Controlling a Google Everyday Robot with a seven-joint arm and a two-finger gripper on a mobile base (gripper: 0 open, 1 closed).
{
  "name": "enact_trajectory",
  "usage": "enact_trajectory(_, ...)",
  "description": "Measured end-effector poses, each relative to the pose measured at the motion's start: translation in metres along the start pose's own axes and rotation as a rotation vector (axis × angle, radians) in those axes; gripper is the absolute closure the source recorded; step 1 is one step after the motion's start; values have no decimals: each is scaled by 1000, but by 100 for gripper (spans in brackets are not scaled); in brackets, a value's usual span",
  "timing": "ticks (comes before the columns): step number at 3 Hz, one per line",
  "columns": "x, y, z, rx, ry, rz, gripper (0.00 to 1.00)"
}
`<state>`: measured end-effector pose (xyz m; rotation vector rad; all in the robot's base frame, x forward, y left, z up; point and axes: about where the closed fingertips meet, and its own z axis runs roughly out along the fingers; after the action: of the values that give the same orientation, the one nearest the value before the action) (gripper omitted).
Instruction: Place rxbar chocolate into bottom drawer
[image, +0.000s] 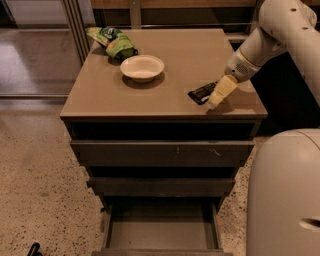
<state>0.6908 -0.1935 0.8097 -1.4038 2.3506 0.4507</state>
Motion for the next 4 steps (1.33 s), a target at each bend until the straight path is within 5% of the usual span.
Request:
enact_trajectory(1, -19, 11, 7, -12, -28, -38, 0)
enact_trajectory(4, -20, 12, 8, -14, -29, -39, 64)
